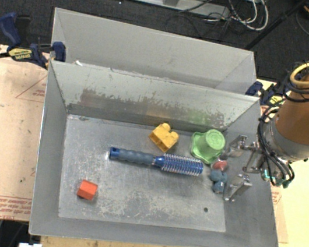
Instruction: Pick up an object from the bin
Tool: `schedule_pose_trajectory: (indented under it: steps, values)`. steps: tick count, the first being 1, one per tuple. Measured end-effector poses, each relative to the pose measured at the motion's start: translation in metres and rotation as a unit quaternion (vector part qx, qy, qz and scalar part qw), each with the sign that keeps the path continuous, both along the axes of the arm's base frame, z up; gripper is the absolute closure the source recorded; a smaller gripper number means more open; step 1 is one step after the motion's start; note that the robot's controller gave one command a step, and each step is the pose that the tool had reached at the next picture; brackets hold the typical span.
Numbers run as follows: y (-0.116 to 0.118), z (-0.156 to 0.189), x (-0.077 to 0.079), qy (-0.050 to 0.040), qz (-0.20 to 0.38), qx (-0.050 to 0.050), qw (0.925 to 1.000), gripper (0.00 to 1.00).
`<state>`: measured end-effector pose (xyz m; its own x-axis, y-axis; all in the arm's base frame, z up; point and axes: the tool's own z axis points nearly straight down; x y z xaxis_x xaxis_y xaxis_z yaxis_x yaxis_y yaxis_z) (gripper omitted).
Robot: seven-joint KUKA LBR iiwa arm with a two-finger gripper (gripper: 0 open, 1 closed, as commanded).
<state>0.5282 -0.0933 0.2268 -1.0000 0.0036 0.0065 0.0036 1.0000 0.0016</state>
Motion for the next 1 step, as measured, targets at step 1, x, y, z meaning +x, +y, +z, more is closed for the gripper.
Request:
schedule_pose_trajectory:
  steps: [1]
  values:
    - [0.0734, -0.1535, 0.0575, -0.0062, 0.046, -0.002, 0.9989, 0.00]
